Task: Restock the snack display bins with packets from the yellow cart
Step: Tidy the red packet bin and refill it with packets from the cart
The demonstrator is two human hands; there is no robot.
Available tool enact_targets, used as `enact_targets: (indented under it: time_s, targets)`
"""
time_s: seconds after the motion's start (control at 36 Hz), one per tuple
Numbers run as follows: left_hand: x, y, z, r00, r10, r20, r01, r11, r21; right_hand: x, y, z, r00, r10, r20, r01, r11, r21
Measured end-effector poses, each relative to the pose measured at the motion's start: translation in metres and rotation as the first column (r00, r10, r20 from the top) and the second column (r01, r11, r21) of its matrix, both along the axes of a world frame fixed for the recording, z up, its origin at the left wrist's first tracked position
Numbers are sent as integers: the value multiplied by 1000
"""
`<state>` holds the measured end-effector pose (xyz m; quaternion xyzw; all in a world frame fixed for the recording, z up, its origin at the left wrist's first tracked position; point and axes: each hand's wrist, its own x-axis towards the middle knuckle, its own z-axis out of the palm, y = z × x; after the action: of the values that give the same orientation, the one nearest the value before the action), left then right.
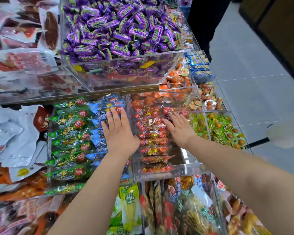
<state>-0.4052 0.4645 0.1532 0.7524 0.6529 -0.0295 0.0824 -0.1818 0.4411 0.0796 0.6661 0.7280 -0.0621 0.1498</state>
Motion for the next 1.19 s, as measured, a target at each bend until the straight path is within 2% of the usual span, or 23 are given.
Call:
enact_targets:
  time_s: [0.25,0.36,0.47,0.56,0.61,0.67,0.72,0.78,0.81,0.89,0.97,1.19]
  targets:
    - [-1,1,-5,1000,2,-12,-1,1000,26,7,25,-6,969,-240,52,242,970,-26]
    - [-2,1,-6,1000,-3,-11,3,1000,28,7,31,-9,963,-261,65,265,963,-46]
    - [-2,1,-5,1000,0,4,0,1000,23,4,22,-8,958,-276,76,275,961,15]
    - [-1,1,-6,1000,5,31,-6,1000,20,-1,5,-11,977,-174,125,170,984,46]
    - [-1,1,-6,1000,4,31,-5,1000,25,-6,-3,-11,984,-160,77,152,983,100]
    - [-1,1,-7,999,5,36,-6,1000,29,-9,-9,-10,977,-210,-37,213,963,168]
    - [-2,1,-7,999,6,37,-7,999,35,-13,-12,-11,937,-313,-154,322,946,38]
    - [-2,1,-7,999,7,36,-8,999,39,-14,-12,-15,883,-425,-199,398,903,-161]
    - [-2,1,-8,999,7,37,-9,999,41,-14,-10,-16,855,-465,-230,423,881,-211]
    - [-2,1,-9,999,5,36,-6,999,43,-10,0,-18,796,-519,-311,468,854,-226]
    - [-2,1,-9,999,4,32,-5,999,46,-6,9,-15,786,-523,-330,471,852,-229]
    - [-2,-1,-1,998,1,66,-2,1000,14,-3,-7,8,735,-545,-403,408,831,-379]
